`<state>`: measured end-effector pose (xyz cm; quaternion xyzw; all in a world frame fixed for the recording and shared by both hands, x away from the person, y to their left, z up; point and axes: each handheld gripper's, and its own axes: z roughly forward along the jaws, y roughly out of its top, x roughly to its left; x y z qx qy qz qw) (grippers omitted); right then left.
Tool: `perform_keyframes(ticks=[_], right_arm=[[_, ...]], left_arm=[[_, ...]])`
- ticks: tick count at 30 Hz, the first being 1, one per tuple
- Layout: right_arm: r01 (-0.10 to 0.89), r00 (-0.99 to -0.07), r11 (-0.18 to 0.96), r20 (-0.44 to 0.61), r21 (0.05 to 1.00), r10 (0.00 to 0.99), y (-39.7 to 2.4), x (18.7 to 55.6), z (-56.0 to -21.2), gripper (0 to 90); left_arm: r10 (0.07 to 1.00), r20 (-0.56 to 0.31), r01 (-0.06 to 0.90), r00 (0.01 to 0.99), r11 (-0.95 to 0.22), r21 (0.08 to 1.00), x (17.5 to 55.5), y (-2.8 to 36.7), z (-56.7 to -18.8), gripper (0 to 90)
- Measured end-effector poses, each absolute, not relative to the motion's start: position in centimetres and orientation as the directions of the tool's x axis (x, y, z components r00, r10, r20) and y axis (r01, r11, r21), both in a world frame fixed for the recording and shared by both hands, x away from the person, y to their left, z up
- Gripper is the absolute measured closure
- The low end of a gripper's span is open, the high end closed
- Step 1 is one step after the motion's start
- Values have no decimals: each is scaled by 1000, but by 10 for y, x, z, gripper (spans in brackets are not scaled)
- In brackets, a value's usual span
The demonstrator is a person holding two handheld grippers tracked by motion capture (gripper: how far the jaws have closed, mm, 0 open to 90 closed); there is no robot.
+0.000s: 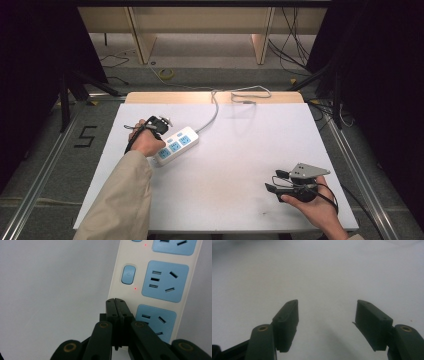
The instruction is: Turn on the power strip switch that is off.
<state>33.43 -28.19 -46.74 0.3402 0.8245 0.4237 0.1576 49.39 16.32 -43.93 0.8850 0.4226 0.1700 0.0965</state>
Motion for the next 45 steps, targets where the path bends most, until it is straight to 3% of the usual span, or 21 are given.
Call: perform_keyframes(ticks=[18, 27, 28, 37, 45], right_arm=[[431, -716, 407, 31, 806, 697, -283, 336, -468, 362], [432, -716, 405, 32, 806, 698, -282, 335, -468, 362], [429, -717, 407, 30, 806, 697, -282, 335, -468, 362], [430, -716, 406, 31, 806, 697, -282, 335, -468, 362], [432, -716, 408, 31, 804, 697, -282, 335, -468, 362]], left_arm=[[788, 180, 707, 588, -610, 359, 493, 165, -438, 898], [807, 164, 689, 567, -574, 441, 489, 166, -429, 895], [812, 157, 690, 562, -565, 452, 488, 166, -428, 853], [817, 126, 663, 562, -537, 522, 481, 169, -422, 785], [817, 106, 620, 566, -507, 599, 474, 169, -415, 615]])
